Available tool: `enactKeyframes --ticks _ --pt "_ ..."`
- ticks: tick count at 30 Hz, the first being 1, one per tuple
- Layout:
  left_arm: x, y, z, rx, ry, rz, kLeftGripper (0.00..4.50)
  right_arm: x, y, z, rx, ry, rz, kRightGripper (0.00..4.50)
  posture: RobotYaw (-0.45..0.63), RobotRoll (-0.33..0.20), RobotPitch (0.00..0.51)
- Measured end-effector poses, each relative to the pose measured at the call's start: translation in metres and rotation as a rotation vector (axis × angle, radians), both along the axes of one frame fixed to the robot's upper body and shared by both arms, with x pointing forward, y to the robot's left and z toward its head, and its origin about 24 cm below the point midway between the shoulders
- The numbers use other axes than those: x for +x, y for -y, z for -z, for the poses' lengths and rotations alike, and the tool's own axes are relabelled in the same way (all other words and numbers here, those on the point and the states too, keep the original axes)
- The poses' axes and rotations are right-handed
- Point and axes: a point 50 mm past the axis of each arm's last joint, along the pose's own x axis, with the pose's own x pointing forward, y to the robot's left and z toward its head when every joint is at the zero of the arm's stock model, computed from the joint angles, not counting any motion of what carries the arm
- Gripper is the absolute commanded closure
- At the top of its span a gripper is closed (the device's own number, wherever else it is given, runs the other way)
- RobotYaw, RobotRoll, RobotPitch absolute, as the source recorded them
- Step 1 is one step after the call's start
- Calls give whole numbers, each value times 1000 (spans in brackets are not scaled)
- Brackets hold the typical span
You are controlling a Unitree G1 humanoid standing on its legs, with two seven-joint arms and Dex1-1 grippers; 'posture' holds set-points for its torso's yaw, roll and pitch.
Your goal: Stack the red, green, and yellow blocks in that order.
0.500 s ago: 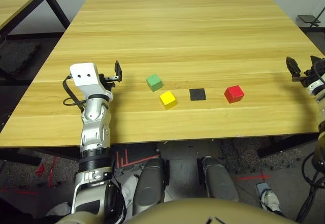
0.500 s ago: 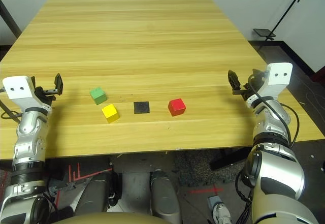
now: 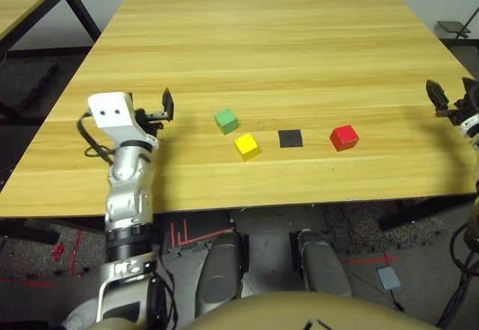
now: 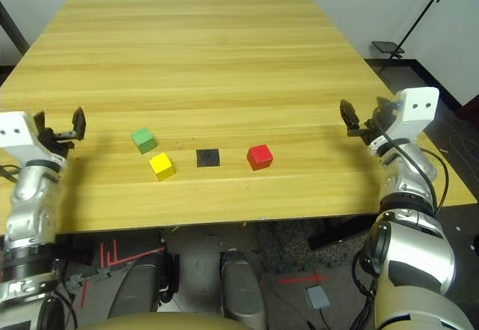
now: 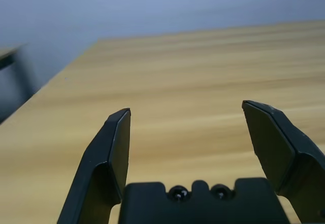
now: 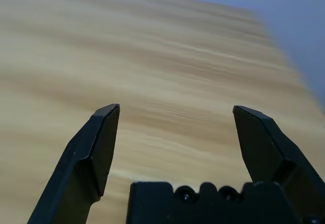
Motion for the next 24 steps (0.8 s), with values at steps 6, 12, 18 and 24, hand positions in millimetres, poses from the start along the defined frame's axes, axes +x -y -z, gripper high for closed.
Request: enactKeyframes --ticks 6,12,18,24 --pt "-1 25 -39 146 -80 414 20 11 -34 -26 -239 -176 -462 0 209 -137 72" --pt "-9 47 -37 325 -215 774 20 12 -54 -27 -467 -409 -774 0 273 -148 78" --pt "-8 60 -35 366 -263 884 20 16 -68 -22 -647 -525 -876 0 324 -157 85" --pt "-9 68 -37 391 -268 881 20 23 -93 -15 -735 -545 -976 0 386 -165 95"
